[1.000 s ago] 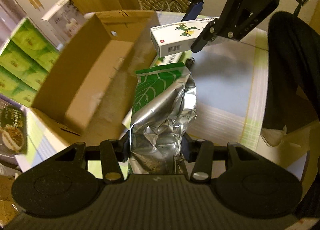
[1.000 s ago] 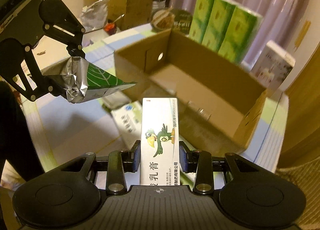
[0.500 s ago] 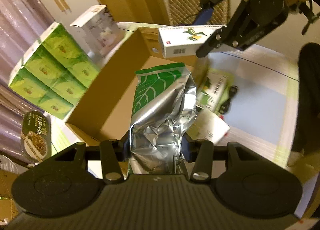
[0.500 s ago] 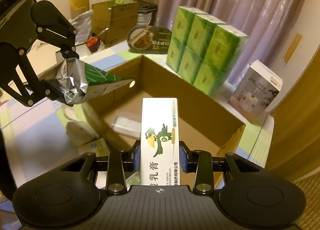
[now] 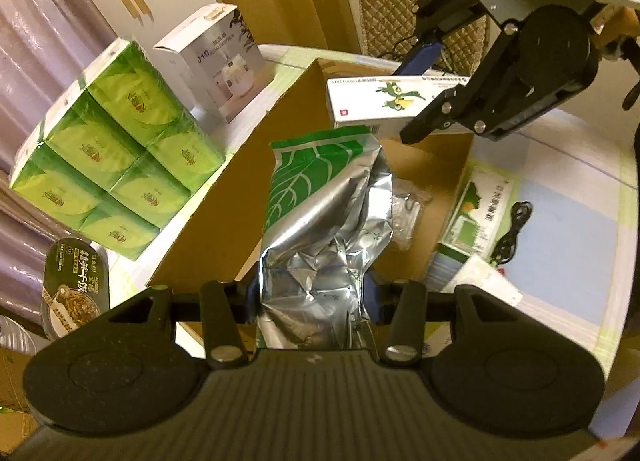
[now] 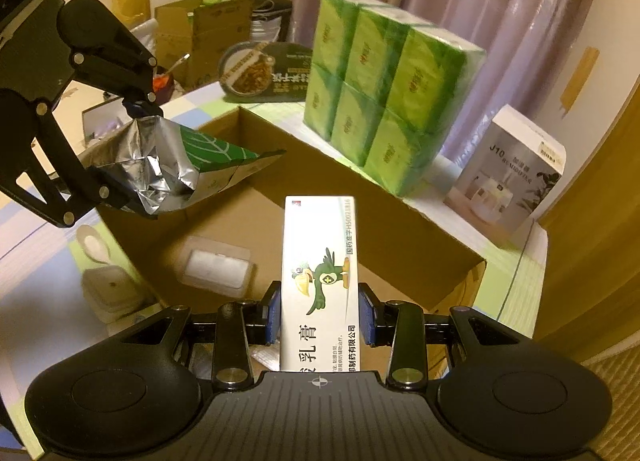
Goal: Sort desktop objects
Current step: 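Drop the foil bag into the cardboard box while the right tool carries the cream box, then lower the cream box into the cardboard box and open the right tool, then move the right tool to the white-green Mecobalamin tablet box and grasp it, then grasp the stacked white square container with the left tool while the right tool lifts the tablet box, then lift the white container with the left tool while the right tool holds the tablet box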
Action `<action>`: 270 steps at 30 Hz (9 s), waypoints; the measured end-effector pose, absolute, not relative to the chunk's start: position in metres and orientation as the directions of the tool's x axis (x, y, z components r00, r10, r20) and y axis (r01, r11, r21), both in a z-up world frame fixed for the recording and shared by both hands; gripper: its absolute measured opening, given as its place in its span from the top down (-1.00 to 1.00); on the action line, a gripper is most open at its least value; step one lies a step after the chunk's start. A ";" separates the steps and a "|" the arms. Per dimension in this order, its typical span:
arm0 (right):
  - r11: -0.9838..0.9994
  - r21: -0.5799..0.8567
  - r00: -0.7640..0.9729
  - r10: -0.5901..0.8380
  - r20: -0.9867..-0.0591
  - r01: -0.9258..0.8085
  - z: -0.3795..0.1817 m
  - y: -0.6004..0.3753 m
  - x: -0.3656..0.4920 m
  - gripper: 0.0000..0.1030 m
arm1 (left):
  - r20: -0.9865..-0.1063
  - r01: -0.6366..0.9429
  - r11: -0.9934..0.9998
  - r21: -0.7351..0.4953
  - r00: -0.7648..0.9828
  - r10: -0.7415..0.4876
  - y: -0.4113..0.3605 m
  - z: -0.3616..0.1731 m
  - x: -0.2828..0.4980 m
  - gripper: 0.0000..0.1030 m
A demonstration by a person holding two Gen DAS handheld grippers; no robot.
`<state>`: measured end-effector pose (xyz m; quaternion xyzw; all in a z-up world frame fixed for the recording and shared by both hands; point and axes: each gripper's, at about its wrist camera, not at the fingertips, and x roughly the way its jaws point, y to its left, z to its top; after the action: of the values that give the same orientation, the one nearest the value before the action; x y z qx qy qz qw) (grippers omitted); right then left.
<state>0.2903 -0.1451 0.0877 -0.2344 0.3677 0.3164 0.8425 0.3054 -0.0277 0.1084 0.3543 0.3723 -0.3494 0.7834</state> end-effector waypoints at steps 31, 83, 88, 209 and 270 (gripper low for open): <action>0.715 -0.127 0.488 0.325 -0.810 -0.687 0.039 -0.149 0.320 0.32 | -0.833 0.782 0.559 0.277 0.485 -0.266 -0.036 0.053 0.338 -0.02; 0.659 -0.190 0.563 0.417 -0.713 -0.728 0.101 -0.145 0.161 -0.56 | -0.789 0.703 0.650 0.288 0.559 -0.254 0.040 0.107 0.173 -0.37; 0.661 -0.165 0.546 0.426 -0.721 -0.732 0.090 -0.147 0.146 -0.63 | -0.792 0.660 0.710 0.244 0.558 -0.247 0.048 0.095 0.157 -0.66; 0.893 0.013 0.511 0.269 -0.817 -0.450 -0.043 -0.175 0.078 -0.39 | -0.827 0.220 0.974 -0.047 0.539 -0.161 0.024 -0.022 0.116 -0.19; 0.905 -0.001 0.595 0.279 -0.754 -0.426 -0.016 -0.167 0.068 -0.32 | -0.742 0.224 0.974 -0.021 0.650 -0.165 0.026 -0.001 0.097 -0.17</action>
<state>0.0679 -0.1668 -0.0159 -0.0909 0.4043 0.1982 0.8883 0.0974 0.0260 -0.0011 0.0362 0.4044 -0.1071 0.9076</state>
